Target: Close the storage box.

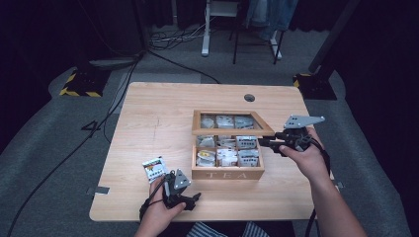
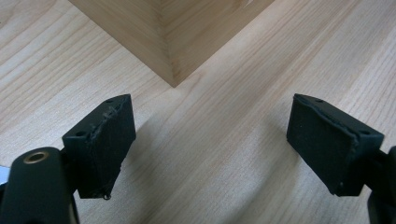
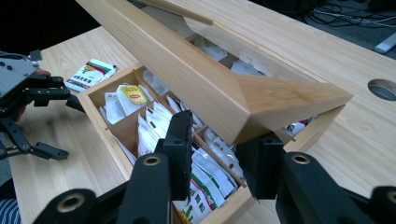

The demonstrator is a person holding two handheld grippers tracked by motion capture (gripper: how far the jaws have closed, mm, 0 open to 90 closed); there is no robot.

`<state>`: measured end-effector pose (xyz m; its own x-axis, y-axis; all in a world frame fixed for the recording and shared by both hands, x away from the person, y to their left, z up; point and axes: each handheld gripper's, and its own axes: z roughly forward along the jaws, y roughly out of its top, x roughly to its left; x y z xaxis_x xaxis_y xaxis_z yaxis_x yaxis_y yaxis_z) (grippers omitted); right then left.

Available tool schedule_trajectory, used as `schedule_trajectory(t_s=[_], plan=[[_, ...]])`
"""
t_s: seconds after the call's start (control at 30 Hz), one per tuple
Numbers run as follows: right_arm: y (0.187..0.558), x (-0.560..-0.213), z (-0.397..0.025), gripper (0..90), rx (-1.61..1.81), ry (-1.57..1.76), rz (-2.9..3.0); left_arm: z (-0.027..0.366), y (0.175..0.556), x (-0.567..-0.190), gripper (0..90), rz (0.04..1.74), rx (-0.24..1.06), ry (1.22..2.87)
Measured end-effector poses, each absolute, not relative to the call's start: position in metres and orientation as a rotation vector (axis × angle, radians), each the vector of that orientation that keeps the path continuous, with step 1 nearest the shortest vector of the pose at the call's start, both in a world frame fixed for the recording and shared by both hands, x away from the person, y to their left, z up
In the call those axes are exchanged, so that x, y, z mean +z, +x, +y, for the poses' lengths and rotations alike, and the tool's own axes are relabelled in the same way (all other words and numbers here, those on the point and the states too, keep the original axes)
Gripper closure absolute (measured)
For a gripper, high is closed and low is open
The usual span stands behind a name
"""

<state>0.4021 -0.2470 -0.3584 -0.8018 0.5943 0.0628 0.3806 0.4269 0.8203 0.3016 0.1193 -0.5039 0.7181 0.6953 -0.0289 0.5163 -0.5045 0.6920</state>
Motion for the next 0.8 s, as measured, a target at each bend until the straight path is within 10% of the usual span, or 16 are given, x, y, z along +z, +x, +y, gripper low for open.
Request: schedule_trajectory(t_s=[0.8], plan=[[0.4064, -0.3653, -0.2522, 60.5, 1.174, 0.897, 2.506, 0.1192, 0.3016, -0.5039, 16.1, 0.915, 0.330, 2.221]])
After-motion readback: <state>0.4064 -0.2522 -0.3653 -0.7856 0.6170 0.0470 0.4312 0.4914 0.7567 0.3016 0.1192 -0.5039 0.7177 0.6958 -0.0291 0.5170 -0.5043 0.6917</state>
